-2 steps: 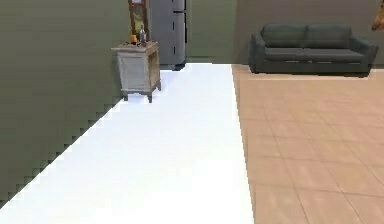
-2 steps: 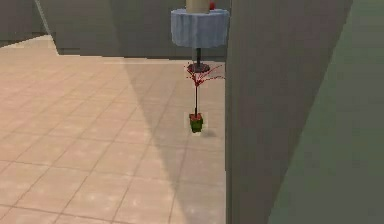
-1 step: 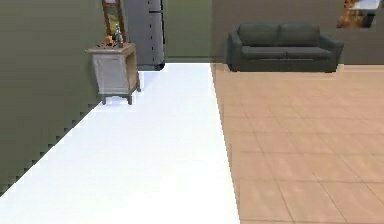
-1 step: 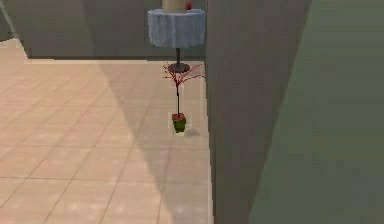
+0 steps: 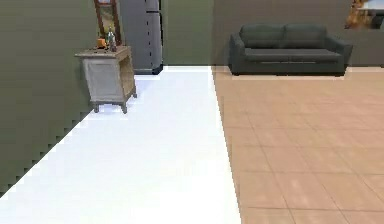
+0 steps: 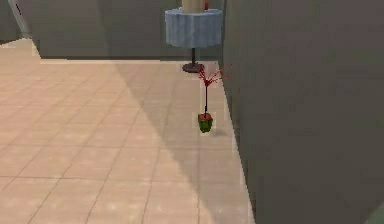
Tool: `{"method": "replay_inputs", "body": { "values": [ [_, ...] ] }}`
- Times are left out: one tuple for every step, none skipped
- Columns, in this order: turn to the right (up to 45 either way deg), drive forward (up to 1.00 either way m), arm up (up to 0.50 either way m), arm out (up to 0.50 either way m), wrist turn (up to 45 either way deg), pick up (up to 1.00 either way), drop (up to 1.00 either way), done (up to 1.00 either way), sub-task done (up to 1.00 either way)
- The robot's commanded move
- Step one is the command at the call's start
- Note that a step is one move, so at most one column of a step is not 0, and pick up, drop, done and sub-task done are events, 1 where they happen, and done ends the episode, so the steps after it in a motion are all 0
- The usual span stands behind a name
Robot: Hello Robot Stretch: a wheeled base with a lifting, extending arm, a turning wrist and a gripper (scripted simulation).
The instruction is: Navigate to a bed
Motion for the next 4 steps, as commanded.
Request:
{"method": "replay_inputs", "body": {
  "values": [
    [45.0,0.0,0.0,0.0,0.0,0.0,0.0,0.0,0.0],
    [0.0,1.0,0.0,0.0,0.0,0.0,0.0,0.0,0.0],
    [0.0,1.0,0.0,0.0,0.0,0.0,0.0,0.0,0.0],
    [0.0,1.0,0.0,0.0,0.0,0.0,0.0,0.0,0.0]
  ]
}}
